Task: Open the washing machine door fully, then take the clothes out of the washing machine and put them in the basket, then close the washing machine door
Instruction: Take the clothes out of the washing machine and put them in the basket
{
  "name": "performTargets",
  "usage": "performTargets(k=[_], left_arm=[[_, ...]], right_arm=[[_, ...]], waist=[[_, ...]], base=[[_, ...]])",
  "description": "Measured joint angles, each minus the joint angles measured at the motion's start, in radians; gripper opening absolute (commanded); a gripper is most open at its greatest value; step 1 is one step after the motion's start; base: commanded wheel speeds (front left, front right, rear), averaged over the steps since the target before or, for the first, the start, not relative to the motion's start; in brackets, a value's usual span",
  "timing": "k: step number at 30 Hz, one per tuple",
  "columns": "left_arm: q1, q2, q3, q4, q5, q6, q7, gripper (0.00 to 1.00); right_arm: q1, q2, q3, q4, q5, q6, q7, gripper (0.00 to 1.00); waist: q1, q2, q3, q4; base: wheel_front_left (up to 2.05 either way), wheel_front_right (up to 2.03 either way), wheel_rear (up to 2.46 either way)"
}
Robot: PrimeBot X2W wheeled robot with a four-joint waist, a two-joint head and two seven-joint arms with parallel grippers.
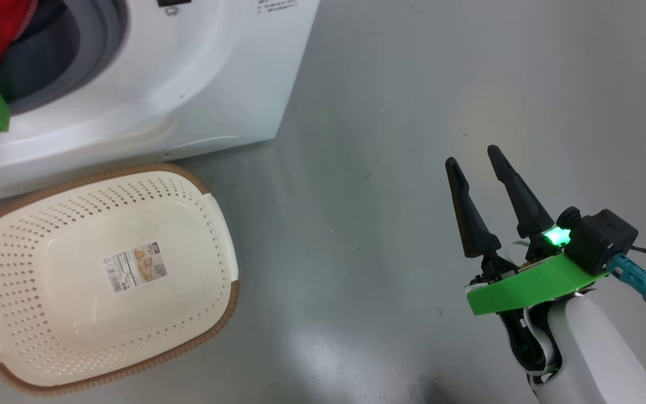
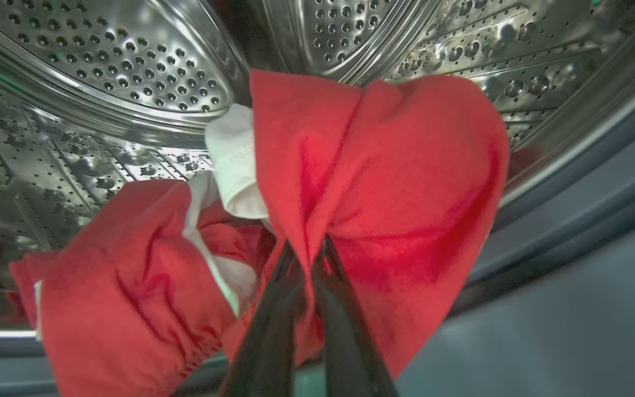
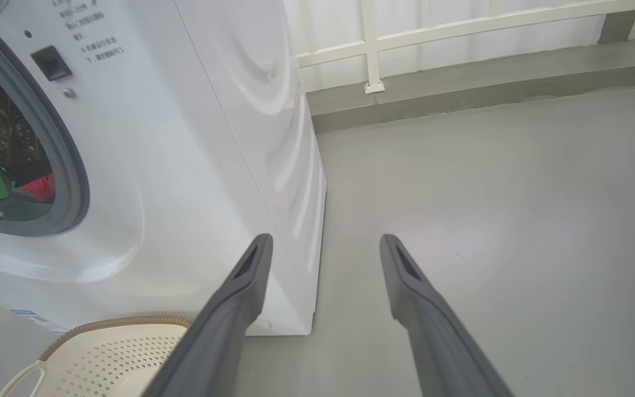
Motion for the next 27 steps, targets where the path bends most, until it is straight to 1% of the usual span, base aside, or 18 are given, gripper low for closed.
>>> performTargets(k=[5, 9, 10, 11, 13, 20, 27], left_arm=[[0.017, -0.023, 0.032, -0.030, -0.046, 0.000, -0.011, 0.00], [0.092, -0.029, 0.064, -0.133, -0.053, 0.001, -0.011, 0.00], [0.092, -0.029, 0.064, -0.133, -0.053, 0.001, -0.011, 0.00], [0.114, -0.028, 0.072, -0.164, -0.050, 0.004, -0.011, 0.00], [0.163, -0.030, 0.101, -0.224, -0.049, 0.012, -0.011, 0.00], [0.315, -0.045, 0.219, -0.411, -0.023, 0.018, -0.011, 0.00], [0.456, -0.103, 0.334, -0.584, 0.035, 0.016, -0.014, 0.00]], right_arm=[[0.000, 0.000, -0.007, 0.006, -0.003, 0.000, 0.000, 1.00], [0.001, 0.000, -0.020, 0.009, -0.011, 0.000, 0.000, 1.00], [0.001, 0.000, -0.020, 0.009, -0.011, 0.000, 0.000, 1.00], [0.001, 0.000, -0.024, 0.009, -0.012, 0.000, 0.000, 1.00], [0.002, 0.000, -0.031, 0.010, -0.014, 0.000, 0.000, 1.00], [0.011, 0.000, -0.039, 0.018, -0.029, 0.000, 0.000, 1.00], [0.057, 0.000, -0.066, 0.025, -0.044, 0.000, 0.000, 1.00]], waist=[[0.0000, 0.0000, -0.024, 0.015], [0.0000, 0.0000, -0.052, 0.030], [0.0000, 0.0000, -0.052, 0.030], [0.0000, 0.0000, -0.059, 0.033], [0.0000, 0.0000, -0.075, 0.041], [0.0000, 0.0000, -0.132, 0.068], [0.0000, 0.0000, -0.187, 0.095]], base=[[0.00, 0.00, 0.00], [0.00, 0.00, 0.00], [0.00, 0.00, 0.00], [0.00, 0.00, 0.00], [0.00, 0.00, 0.00], [0.00, 0.00, 0.00], [0.00, 0.00, 0.00]])
